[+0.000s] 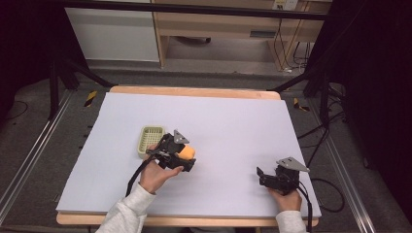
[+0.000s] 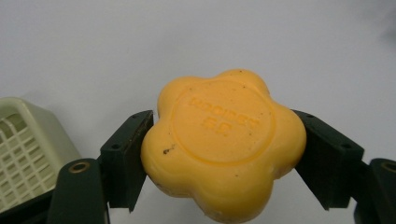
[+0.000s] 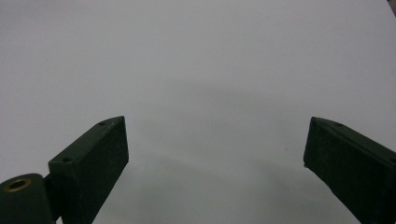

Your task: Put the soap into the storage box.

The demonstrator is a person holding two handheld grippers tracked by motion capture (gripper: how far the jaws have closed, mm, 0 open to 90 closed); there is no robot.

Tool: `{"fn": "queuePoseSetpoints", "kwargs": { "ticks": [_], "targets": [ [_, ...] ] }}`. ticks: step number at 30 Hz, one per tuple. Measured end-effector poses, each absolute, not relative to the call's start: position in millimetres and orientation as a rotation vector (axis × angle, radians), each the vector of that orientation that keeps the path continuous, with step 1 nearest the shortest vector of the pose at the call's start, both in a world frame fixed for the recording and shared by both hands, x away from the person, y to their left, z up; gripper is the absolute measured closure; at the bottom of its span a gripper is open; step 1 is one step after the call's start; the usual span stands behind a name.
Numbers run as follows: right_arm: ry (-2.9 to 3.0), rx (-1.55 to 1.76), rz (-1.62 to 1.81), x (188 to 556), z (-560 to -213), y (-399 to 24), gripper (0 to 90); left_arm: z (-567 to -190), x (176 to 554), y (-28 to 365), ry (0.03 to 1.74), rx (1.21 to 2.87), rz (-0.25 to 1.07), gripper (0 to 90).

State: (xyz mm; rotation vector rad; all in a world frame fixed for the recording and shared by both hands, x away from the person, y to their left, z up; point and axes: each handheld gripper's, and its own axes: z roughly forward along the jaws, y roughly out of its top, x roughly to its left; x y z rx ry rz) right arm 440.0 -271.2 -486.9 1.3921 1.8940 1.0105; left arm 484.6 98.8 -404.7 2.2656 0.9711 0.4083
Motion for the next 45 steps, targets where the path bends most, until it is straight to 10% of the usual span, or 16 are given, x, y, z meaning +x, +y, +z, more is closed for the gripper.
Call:
{"fn": "queuePoseSetpoints", "kwargs": {
  "ticks": [45],
  "targets": [
    [1.894, 1.399, 1.012, 440, -487, -272, 7.0, -385, 517, 181, 1.189, 2.153, 0.524, 25.5]
  ]
}}
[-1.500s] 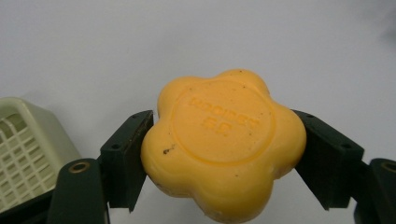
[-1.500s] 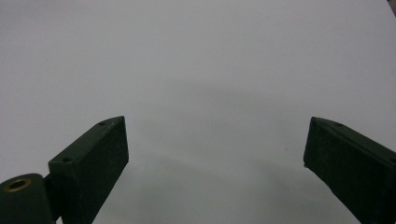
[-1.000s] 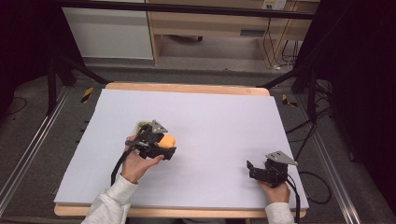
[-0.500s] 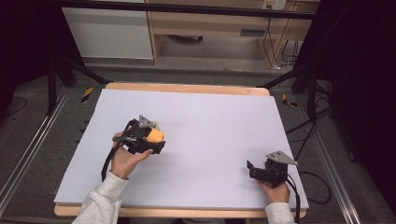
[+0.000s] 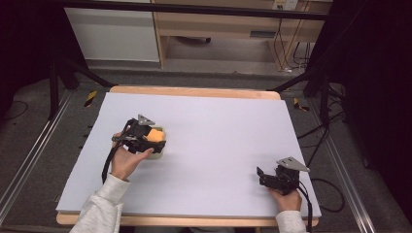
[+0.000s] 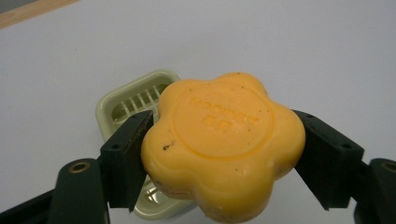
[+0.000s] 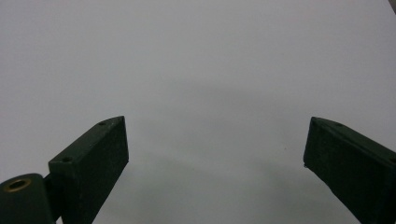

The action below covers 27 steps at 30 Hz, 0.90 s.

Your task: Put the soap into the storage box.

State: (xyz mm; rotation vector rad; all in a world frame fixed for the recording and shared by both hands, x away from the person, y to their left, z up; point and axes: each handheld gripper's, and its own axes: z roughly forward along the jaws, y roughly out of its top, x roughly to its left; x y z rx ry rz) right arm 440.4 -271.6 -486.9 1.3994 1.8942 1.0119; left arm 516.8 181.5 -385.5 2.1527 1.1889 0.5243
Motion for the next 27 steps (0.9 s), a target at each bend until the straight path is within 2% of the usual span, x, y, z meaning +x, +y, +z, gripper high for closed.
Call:
{"fn": "queuePoseSetpoints", "kwargs": {
  "ticks": [27],
  "targets": [
    [1.896, 1.403, 1.014, 441, -487, -272, 7.1, -413, 556, 194, 1.3, 2.132, 0.525, 25.5]
  ]
}}
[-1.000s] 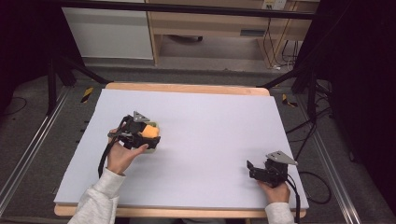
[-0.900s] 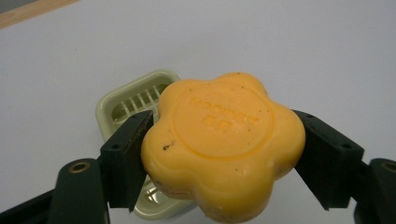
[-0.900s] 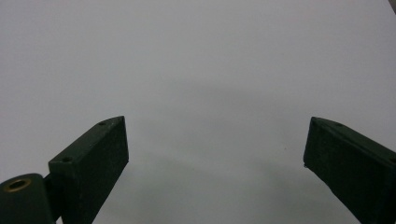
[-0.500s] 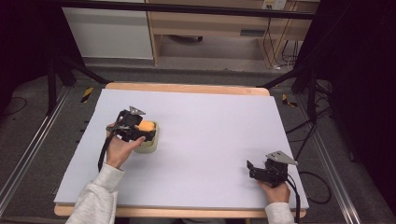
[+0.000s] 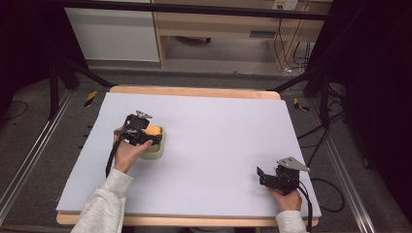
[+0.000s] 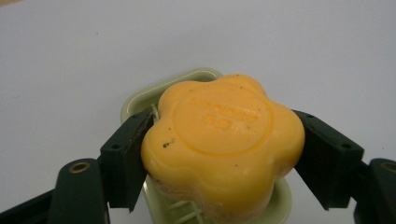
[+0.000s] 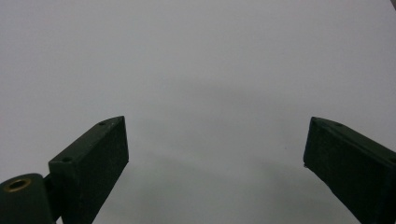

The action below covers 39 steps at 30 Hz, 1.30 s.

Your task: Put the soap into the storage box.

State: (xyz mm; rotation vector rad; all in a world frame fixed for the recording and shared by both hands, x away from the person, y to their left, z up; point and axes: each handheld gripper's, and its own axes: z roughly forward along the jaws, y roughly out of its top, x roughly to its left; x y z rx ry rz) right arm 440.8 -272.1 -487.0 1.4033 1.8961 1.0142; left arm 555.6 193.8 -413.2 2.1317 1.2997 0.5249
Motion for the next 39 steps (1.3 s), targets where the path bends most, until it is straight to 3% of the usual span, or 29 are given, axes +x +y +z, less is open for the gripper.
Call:
{"fn": "queuePoseSetpoints", "kwargs": {
  "ticks": [39],
  "targets": [
    [1.897, 1.414, 1.017, 441, -487, -272, 6.9, -442, 563, 198, 1.35, 2.157, 0.479, 25.4]
  ]
}}
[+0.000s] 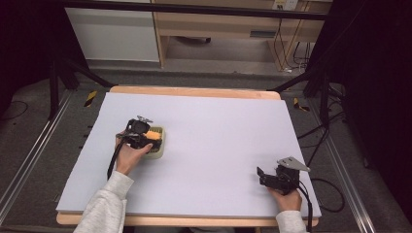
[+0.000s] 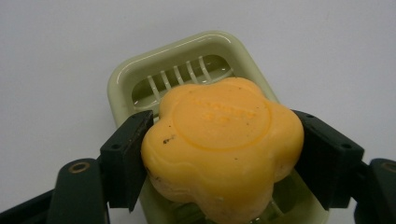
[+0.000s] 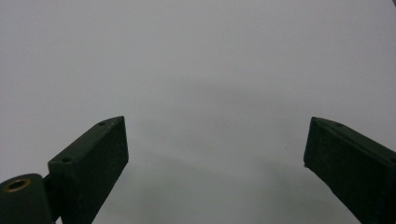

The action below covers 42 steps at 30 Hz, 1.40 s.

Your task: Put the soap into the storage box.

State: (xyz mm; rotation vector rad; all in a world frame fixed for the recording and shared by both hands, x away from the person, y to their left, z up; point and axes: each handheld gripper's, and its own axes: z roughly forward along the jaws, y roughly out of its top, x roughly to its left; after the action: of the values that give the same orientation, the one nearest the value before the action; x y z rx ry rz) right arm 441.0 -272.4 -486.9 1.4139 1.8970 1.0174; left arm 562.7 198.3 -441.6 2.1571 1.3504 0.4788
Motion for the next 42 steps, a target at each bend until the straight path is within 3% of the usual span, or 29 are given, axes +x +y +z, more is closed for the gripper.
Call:
{"fn": "queuePoseSetpoints", "kwargs": {
  "ticks": [12, 23, 42],
  "targets": [
    [1.898, 1.413, 1.015, 441, -487, -273, 6.8, -443, 560, 200, 1.337, 2.148, 0.47, 24.7],
    [1.897, 1.412, 1.013, 441, -487, -272, 6.4, -435, 553, 198, 1.299, 2.14, 0.461, 16.1],
    [1.893, 1.42, 1.021, 442, -487, -274, 6.3, -417, 520, 213, 1.218, 2.058, 0.525, 16.3]
  ]
}}
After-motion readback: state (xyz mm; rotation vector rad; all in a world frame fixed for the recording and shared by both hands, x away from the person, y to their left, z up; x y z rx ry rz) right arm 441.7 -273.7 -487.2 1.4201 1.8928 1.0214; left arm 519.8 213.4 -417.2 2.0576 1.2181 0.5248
